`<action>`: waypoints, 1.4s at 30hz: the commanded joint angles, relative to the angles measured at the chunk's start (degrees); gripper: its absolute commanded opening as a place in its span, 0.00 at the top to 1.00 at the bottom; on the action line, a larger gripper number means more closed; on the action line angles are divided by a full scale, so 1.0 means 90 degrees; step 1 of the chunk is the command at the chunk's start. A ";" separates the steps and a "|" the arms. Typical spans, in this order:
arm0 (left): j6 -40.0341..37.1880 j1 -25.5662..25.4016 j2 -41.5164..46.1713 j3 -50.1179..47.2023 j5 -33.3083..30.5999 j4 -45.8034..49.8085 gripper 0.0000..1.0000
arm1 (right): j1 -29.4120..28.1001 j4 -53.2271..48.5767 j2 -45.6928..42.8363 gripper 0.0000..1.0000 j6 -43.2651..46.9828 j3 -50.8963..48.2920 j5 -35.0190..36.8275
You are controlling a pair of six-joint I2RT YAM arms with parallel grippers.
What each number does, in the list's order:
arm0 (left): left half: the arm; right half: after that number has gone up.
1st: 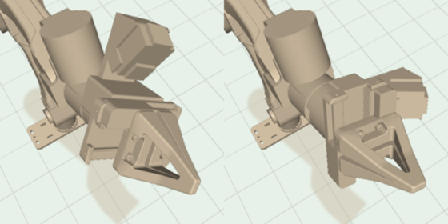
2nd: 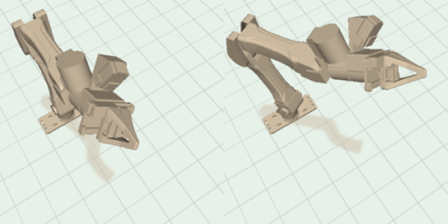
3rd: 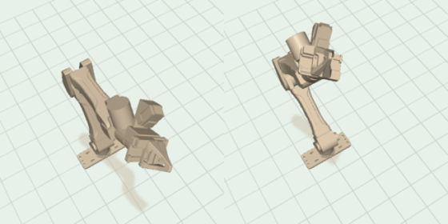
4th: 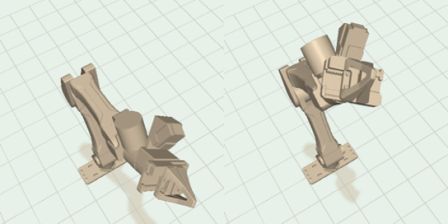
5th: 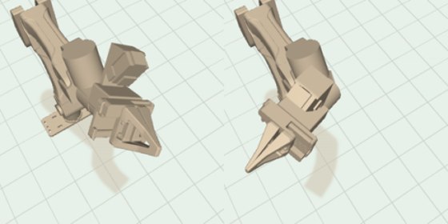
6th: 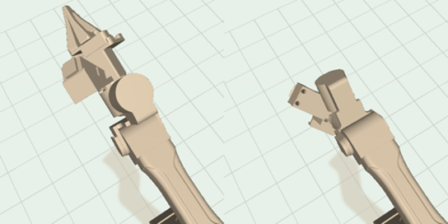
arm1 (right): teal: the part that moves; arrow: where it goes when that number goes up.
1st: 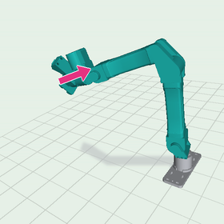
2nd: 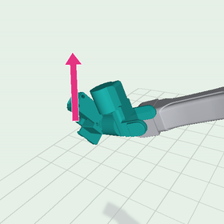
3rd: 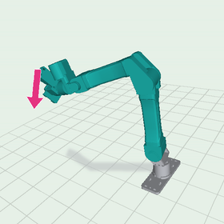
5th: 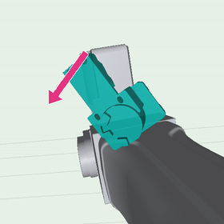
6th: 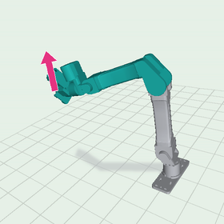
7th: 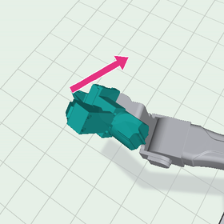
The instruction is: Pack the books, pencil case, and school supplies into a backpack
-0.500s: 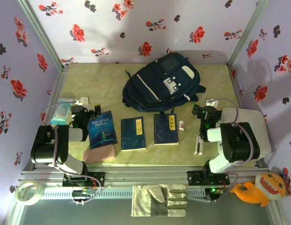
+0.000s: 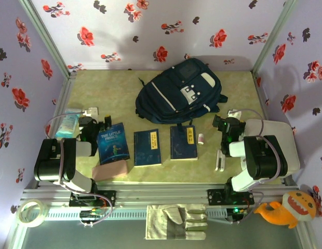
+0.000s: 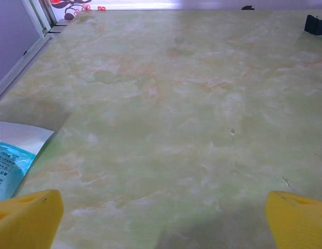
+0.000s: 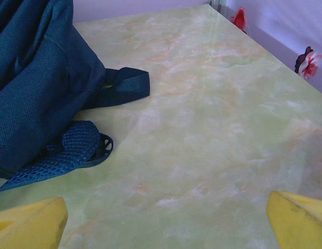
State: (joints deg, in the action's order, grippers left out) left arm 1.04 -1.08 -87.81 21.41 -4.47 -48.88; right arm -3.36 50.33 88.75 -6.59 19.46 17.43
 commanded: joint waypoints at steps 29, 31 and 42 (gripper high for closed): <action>0.2177 -0.0215 0.1880 0.2547 -0.0449 0.4635 0.00 | -0.0272 -0.4473 -0.1781 0.01 -0.0922 0.2425 -0.0390; 0.2511 -0.0446 0.1732 0.3072 -0.0351 0.5245 0.00 | -0.0271 -0.5026 -0.1668 0.01 -0.1394 0.2820 -0.0711; 0.4897 -0.1971 0.0024 0.4393 0.1053 0.5812 0.09 | -0.0272 -0.6431 -0.0190 0.01 -0.3070 0.4309 -0.1848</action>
State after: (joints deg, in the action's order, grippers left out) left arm 34.28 -16.23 -84.36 58.41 2.00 -1.83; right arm -5.65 -2.46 84.88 -28.38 55.96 3.73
